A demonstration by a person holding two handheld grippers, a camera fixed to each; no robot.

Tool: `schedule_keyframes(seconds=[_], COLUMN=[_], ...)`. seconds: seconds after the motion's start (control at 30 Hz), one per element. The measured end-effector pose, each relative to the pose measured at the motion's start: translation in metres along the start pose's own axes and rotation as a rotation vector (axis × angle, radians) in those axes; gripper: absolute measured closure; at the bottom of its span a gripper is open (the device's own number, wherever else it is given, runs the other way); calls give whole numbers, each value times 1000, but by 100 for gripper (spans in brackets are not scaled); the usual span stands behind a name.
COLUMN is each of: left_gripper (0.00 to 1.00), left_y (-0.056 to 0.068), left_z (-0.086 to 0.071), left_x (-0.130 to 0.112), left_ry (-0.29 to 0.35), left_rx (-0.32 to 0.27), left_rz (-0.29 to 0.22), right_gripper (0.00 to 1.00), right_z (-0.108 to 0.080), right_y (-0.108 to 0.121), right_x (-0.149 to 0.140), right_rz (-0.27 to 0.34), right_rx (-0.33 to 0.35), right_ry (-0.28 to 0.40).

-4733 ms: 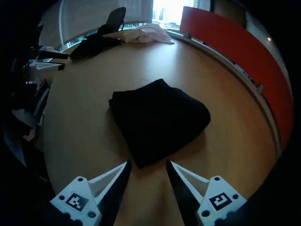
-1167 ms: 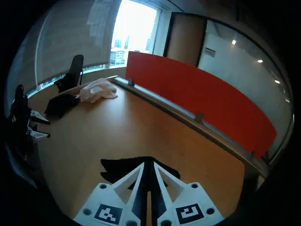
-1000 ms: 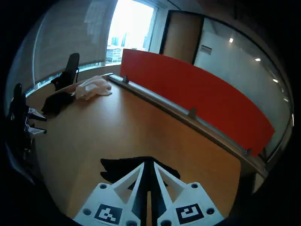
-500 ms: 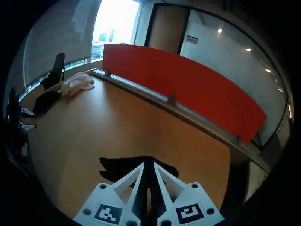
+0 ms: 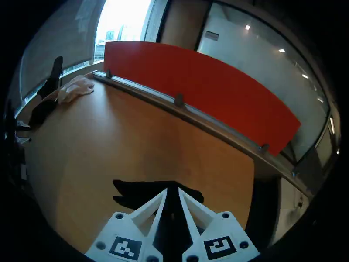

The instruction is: Fold towel

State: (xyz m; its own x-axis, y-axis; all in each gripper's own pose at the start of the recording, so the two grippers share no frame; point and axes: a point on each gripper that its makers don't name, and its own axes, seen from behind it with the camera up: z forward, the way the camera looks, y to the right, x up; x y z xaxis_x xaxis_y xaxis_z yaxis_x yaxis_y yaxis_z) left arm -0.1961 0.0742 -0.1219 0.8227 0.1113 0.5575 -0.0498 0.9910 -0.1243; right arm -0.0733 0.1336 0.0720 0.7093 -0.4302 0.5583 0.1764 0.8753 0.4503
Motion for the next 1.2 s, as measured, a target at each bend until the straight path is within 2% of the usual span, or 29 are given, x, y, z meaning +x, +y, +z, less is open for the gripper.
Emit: schedule_keyframes(seconds=[0.27, 0.6, 0.9, 1.2], left_gripper=[9, 9, 9, 9], left_y=[2, 6, 9, 10], left_z=[-1, 0, 3, 1], left_x=[-1, 1, 4, 1], left_ry=[-6, -10, -6, -6], left_rx=[6, 5, -4, -14], left_rz=[5, 7, 6, 7], right_gripper=[97, 97, 97, 97], right_z=[1, -5, -24, -47], right_y=[24, 35, 37, 28], right_x=[-14, -32, -59, -103], right_rz=[28, 54, 76, 89], right_rx=[-25, -39, -46, -59], right_ry=[-27, -47, -74, -121])
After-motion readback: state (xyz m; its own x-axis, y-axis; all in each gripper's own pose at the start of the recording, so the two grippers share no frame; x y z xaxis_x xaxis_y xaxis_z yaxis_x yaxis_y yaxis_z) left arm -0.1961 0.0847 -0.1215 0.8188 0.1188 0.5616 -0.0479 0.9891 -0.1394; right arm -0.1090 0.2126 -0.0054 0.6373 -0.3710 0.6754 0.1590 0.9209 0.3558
